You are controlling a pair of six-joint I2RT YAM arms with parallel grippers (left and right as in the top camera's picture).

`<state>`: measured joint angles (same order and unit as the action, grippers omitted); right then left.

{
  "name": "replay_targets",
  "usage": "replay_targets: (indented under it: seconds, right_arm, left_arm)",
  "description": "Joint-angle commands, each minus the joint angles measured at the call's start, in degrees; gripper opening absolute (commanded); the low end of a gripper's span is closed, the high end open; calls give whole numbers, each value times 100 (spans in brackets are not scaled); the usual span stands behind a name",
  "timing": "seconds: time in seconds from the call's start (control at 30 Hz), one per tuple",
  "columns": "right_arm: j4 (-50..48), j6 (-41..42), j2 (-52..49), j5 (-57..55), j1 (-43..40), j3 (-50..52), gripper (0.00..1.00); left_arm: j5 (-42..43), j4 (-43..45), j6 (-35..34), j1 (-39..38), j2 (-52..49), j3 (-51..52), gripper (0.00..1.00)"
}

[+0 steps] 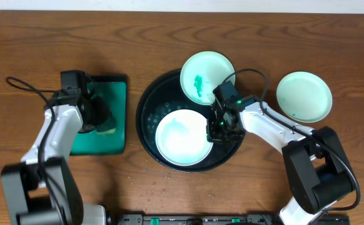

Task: Clean dirty plates on tray and stack at the side
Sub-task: 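Lift the scrubbed white plate with the right gripper and tilt it up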

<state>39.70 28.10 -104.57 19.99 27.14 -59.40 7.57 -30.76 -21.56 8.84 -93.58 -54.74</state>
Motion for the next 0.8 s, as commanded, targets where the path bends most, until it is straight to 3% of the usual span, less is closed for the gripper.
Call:
replay_targets:
  seconds: [0.0,0.13,0.17,0.3,0.53,0.6,0.77]
  right_arm:
    - [-17,-140,-57,87,72,26,1]
    - [-15,-140,-57,87,72,26,1]
    - [-15,-140,-57,87,72,26,1]
    - [-13,-140,-57,87,72,26,1]
    - [-39,-219,-57,129,72,26,1]
    - [-125,-358,-55,315,72,26,1]
    - [-358,-321,-55,789,72,26,1]
  left_arm:
    - [101,85,140,46,-223,11,7]
    - [164,125,144,46,-223,7,10]
    - [273,127,162,46,-197,7,27]
    - [800,136,162,46,46,-17,63]
    - [1147,-15,164,7,1381,-37,72]
    - [1147,-157,164,-59,1875,-37,79]
    - [1141,-643,162,-345,2979,-37,80]
